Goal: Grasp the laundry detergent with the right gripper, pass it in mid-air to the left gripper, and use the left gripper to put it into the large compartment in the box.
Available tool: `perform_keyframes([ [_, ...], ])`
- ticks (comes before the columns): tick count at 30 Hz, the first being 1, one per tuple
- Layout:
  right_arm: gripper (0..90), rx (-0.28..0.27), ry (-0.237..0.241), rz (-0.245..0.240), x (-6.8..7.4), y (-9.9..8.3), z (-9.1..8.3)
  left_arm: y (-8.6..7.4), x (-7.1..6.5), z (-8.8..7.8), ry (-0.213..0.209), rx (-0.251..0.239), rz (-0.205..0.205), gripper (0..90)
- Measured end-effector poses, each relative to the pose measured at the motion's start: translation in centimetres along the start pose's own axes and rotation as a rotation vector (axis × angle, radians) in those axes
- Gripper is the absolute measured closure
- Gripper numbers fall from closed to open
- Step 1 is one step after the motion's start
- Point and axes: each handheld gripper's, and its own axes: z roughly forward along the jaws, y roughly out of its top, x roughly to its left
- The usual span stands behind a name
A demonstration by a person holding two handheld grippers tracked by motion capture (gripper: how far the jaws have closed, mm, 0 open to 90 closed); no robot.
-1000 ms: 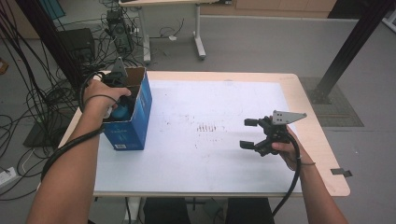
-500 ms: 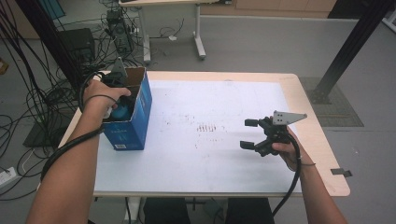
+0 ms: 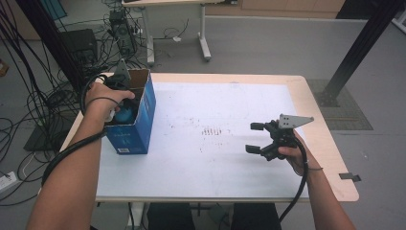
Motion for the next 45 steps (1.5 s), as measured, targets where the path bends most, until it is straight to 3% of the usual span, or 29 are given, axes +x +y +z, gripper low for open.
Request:
perform_keyframes([
  [9,2.8,-0.002,0.000,0.000,0.0,0.0,0.0,0.0,0.0,-0.4,-0.008,0.003,0.003,32.7],
  [22,2.8,-0.008,-0.001,-0.002,0.1,0.0,0.1,-0.5,-0.4,-3.2,-0.003,-0.021,0.005,32.1],
  [31,2.9,-0.007,0.004,-0.008,0.2,0.2,0.1,-1.1,-0.8,-5.6,0.009,-0.067,0.015,30.6],
  [45,2.9,0.001,0.004,-0.014,0.4,0.7,0.1,-2.5,-2.1,-8.6,0.031,-0.142,0.061,14.6],
])
